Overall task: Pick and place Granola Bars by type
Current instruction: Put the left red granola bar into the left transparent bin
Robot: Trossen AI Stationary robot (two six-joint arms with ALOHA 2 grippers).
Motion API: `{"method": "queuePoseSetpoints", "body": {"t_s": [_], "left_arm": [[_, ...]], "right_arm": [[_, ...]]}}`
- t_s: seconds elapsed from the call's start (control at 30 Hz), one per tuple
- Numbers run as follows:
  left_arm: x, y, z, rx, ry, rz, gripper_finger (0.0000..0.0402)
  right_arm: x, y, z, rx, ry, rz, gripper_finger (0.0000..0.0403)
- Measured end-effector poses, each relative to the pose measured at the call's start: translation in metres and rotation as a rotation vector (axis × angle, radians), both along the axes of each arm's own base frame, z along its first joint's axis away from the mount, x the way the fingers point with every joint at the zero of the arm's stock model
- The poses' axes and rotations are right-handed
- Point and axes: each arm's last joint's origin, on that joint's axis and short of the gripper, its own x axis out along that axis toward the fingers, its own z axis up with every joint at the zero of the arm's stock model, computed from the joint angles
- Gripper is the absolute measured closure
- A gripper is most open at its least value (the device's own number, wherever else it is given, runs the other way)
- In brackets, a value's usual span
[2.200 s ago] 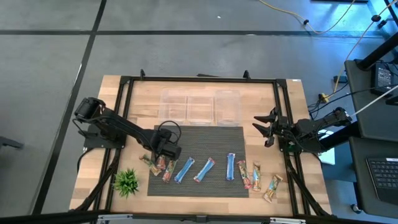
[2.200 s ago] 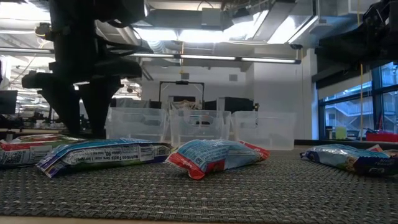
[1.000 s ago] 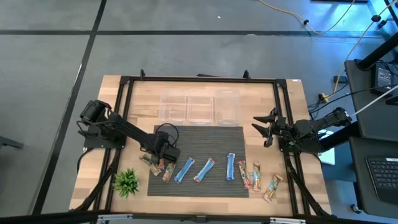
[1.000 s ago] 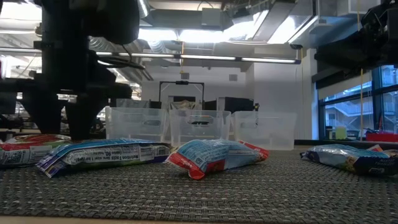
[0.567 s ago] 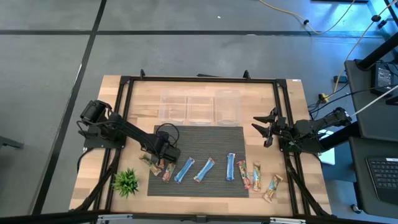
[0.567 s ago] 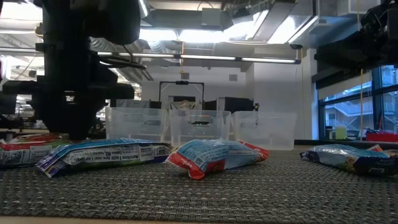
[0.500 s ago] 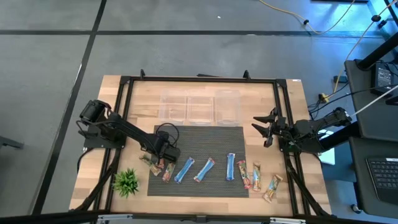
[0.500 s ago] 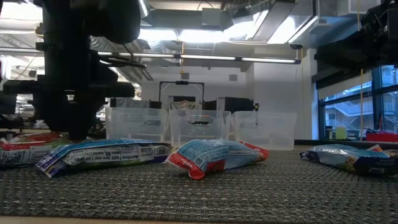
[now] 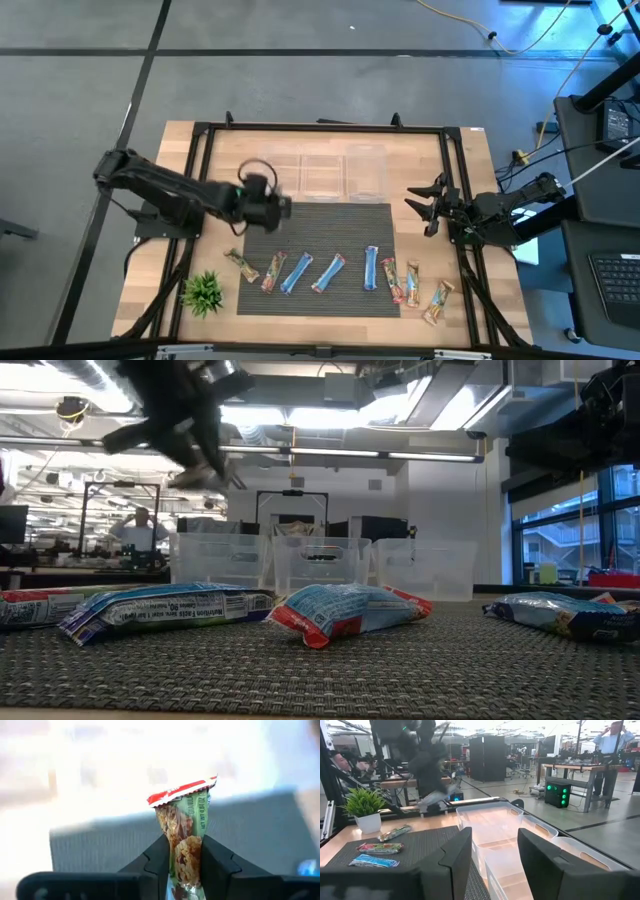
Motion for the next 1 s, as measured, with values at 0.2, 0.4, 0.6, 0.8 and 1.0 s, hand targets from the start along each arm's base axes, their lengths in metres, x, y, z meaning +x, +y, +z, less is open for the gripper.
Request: {"method": "queuePoseSetpoints", "body": {"t_s": [0.2, 0.4, 0.6, 0.8, 1.0], "left_arm": [[-0.002, 0.045, 0.018, 0.142, 0.005, 0.033, 0.0324], [0.003, 0.091, 0.01, 0.116, 0.098, 0.035, 0.0326], [0.008, 0.126, -0.008, 0.073, 0.189, 0.04, 0.0322], [0.015, 0.147, -0.031, 0.042, 0.277, 0.037, 0.0324], [0.022, 0.155, -0.053, -0.013, 0.343, 0.013, 0.032]], "right_arm": [[0.0, 0.002, 0.003, 0.07, -0.055, 0.097, 0.024], [0.0, 0.003, 0.005, 0.129, -0.081, 0.129, 0.024], [0.0, 0.003, 0.004, 0.223, -0.103, 0.141, 0.024], [0.0, 0.003, 0.004, 0.279, -0.117, 0.146, 0.024], [0.0, 0.003, 0.004, 0.307, -0.126, 0.134, 0.024]]}}
